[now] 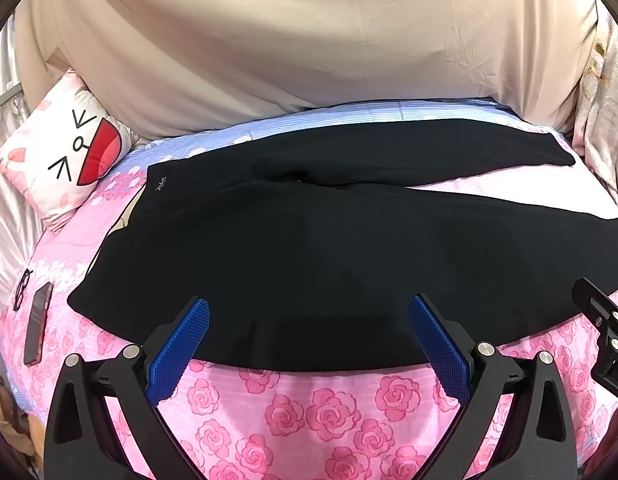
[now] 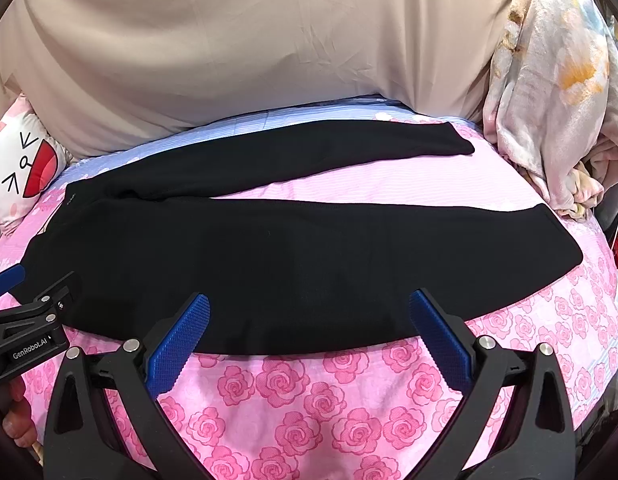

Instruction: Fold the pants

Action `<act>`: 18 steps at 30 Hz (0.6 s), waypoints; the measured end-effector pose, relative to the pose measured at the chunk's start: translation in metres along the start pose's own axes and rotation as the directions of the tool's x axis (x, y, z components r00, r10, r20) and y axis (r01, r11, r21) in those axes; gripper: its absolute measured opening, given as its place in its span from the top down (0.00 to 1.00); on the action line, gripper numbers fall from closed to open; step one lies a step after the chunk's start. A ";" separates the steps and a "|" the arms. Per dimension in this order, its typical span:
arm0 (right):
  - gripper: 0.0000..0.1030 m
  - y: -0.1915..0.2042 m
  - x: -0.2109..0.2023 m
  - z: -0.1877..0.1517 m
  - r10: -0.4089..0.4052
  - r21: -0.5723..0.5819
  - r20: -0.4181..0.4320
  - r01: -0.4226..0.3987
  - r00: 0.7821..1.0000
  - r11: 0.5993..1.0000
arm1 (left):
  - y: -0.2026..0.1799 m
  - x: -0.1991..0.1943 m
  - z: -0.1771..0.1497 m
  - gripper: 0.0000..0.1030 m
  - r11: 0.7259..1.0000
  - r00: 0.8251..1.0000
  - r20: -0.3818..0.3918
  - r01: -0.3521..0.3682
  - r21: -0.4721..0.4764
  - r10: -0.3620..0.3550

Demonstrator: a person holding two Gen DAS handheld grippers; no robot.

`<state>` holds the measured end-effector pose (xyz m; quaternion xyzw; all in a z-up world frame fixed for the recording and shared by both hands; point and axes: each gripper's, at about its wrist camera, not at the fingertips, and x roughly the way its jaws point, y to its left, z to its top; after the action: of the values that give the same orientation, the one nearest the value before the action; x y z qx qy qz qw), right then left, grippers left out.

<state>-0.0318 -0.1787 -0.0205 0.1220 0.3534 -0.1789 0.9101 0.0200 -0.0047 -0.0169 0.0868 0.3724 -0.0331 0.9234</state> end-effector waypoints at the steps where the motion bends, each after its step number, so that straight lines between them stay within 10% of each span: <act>1: 0.05 0.000 0.000 0.000 0.000 0.001 0.000 0.000 1.000 1.000 | 0.000 0.000 0.000 0.05 1.000 1.000 0.000 0.000 0.000 0.000; 18: 0.05 0.001 -0.004 -0.002 -0.004 0.000 0.005 0.004 1.000 1.000 | -0.001 -0.003 -0.001 0.05 1.000 1.000 0.004 -0.002 0.001 0.002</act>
<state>-0.0351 -0.1757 -0.0189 0.1209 0.3514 -0.1813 0.9105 0.0170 -0.0055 -0.0160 0.0874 0.3705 -0.0325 0.9242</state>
